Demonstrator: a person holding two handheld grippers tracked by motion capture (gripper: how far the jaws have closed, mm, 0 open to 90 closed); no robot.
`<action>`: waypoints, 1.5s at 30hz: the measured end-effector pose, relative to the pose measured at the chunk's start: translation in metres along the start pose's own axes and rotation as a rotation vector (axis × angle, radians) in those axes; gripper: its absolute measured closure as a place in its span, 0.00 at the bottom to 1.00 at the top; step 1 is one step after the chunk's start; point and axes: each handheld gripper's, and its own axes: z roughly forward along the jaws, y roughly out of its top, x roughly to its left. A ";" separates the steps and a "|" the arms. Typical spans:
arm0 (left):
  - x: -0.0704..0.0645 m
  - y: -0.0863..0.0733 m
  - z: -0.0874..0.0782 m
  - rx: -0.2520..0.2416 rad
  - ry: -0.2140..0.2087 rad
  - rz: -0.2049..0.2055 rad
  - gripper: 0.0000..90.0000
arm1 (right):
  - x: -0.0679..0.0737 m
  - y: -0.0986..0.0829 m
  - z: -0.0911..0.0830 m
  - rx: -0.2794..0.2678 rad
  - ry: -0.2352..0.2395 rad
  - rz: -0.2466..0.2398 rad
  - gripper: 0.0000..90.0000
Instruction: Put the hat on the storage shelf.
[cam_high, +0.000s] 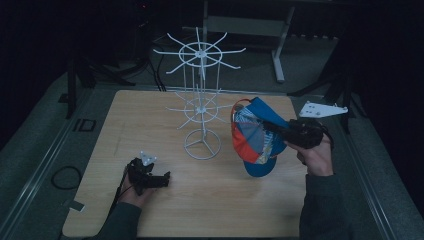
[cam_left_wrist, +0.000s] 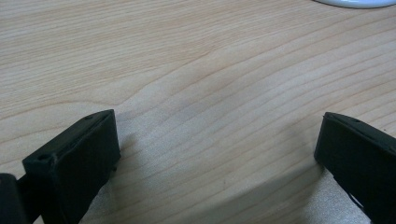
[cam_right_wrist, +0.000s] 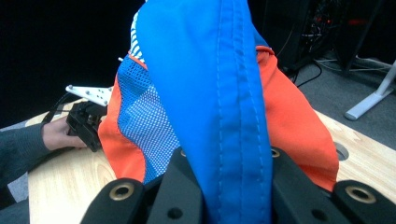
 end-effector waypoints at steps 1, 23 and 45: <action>0.000 0.000 0.000 0.000 0.001 0.000 0.00 | 0.000 0.001 0.000 -0.002 0.000 0.002 0.96; 0.000 0.000 0.000 0.000 0.001 0.002 0.00 | 0.002 0.018 -0.004 -0.066 0.005 -0.008 0.96; 0.000 0.000 0.000 0.000 0.001 0.002 0.00 | 0.000 0.027 -0.009 -0.100 -0.015 -0.006 0.96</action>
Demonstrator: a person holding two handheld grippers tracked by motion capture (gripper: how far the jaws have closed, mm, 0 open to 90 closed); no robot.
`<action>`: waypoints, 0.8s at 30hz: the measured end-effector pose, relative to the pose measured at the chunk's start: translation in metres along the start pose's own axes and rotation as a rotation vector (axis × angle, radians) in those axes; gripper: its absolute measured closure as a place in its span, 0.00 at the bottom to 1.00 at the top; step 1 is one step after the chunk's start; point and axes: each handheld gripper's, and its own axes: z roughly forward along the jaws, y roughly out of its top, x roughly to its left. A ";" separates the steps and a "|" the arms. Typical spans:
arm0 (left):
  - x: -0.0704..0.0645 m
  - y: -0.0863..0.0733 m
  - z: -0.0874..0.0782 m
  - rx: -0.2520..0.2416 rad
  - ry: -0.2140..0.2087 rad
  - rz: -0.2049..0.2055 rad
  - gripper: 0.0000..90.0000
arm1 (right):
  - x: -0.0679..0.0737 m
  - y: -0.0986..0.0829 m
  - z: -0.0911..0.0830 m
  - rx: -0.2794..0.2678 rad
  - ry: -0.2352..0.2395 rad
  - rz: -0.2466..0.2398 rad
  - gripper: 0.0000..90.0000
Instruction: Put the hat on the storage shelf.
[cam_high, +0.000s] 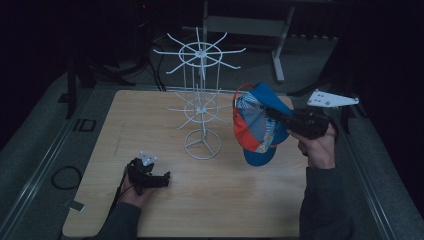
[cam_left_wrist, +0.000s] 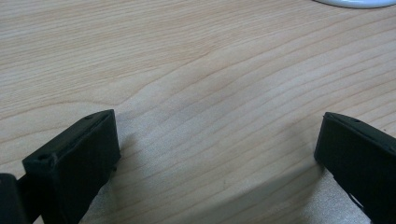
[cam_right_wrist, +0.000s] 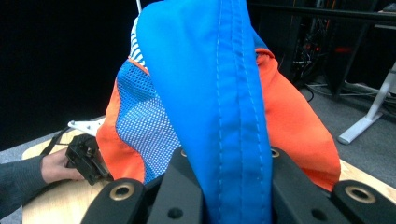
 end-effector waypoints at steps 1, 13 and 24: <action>0.000 0.000 0.000 0.000 0.000 0.000 0.00 | 0.000 0.001 -0.001 -0.004 0.001 0.001 0.96; 0.000 0.000 0.000 0.000 0.000 0.000 0.00 | 0.002 0.010 -0.004 -0.034 0.018 -0.002 0.97; 0.000 0.000 0.000 0.000 -0.001 0.000 0.00 | 0.004 0.016 -0.004 -0.048 0.022 -0.013 0.97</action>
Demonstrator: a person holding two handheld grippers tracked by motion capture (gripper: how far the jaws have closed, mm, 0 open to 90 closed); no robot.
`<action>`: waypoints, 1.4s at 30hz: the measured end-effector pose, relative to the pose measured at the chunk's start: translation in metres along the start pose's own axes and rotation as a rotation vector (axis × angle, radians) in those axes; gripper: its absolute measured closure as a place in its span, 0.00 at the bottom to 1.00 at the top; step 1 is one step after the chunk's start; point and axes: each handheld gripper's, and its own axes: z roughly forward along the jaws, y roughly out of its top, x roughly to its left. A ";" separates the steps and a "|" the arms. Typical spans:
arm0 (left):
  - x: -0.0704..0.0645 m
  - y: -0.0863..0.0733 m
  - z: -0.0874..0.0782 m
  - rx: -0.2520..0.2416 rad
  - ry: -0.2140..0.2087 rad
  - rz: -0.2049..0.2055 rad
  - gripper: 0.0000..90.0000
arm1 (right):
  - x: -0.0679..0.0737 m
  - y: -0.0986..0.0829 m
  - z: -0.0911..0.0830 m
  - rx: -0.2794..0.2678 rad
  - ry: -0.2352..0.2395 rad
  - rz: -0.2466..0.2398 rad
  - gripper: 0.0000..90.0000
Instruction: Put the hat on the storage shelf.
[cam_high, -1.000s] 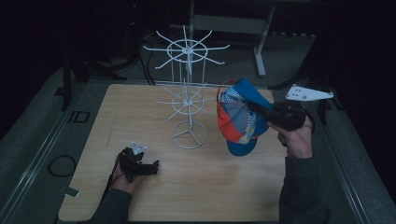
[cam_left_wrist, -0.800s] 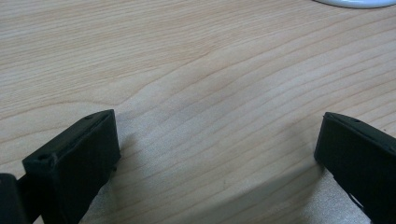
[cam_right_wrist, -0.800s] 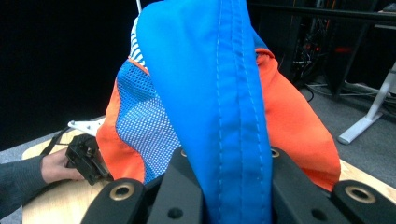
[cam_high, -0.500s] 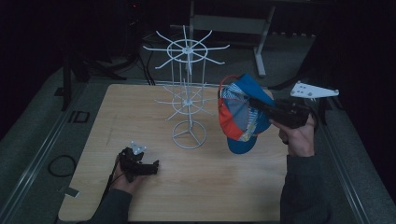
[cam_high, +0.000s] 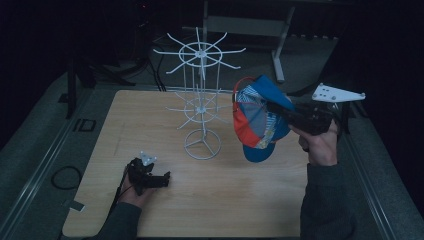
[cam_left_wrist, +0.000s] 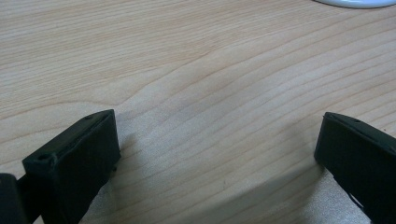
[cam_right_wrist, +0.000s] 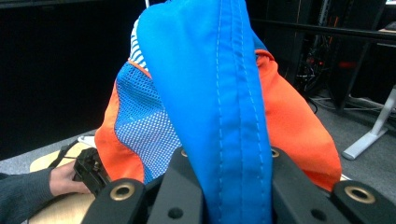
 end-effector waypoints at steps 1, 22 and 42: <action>0.000 0.000 0.000 0.000 0.000 0.000 0.00 | 0.000 0.000 0.000 0.000 0.000 0.000 0.97; 0.000 0.000 0.000 0.001 0.002 0.000 0.00 | 0.004 0.009 -0.001 -0.043 0.017 -0.007 0.96; 0.000 0.000 0.000 0.001 0.001 0.000 0.00 | 0.008 0.018 -0.010 -0.093 0.031 -0.014 0.96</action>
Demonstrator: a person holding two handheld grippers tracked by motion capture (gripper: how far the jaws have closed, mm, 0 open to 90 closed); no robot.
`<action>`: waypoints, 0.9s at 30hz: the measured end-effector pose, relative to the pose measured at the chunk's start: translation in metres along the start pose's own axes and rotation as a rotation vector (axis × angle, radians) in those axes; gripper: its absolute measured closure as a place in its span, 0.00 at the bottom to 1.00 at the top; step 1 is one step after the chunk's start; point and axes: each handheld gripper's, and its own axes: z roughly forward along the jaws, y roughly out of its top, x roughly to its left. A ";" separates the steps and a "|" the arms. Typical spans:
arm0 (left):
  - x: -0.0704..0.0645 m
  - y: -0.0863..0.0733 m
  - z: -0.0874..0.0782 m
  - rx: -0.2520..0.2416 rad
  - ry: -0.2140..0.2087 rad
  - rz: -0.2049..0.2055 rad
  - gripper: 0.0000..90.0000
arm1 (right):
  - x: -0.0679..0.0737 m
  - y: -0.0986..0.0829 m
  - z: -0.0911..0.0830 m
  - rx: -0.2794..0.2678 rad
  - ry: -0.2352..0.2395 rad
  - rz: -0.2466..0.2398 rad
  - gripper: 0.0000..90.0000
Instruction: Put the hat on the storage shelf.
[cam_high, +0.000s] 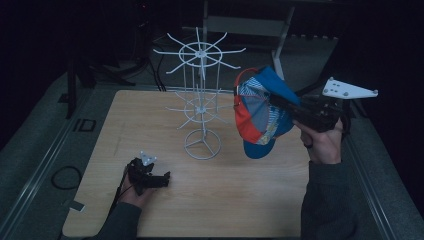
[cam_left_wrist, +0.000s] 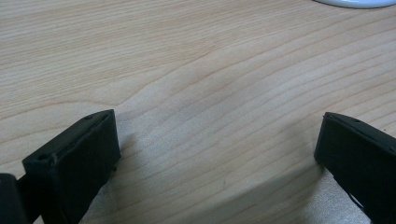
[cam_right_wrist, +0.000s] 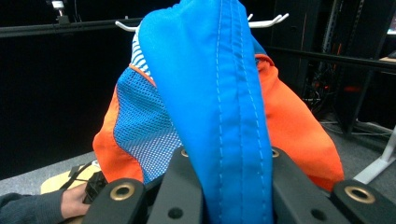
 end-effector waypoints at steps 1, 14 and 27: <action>0.000 0.000 0.000 0.000 0.000 0.000 0.00 | 0.000 0.001 -0.001 -0.003 -0.001 0.001 0.96; 0.000 0.000 0.000 0.000 0.001 0.000 0.00 | 0.002 0.009 -0.008 -0.056 -0.010 0.002 0.96; 0.000 0.000 0.000 -0.001 0.001 -0.001 0.00 | 0.005 0.011 0.004 -0.085 0.028 0.016 0.96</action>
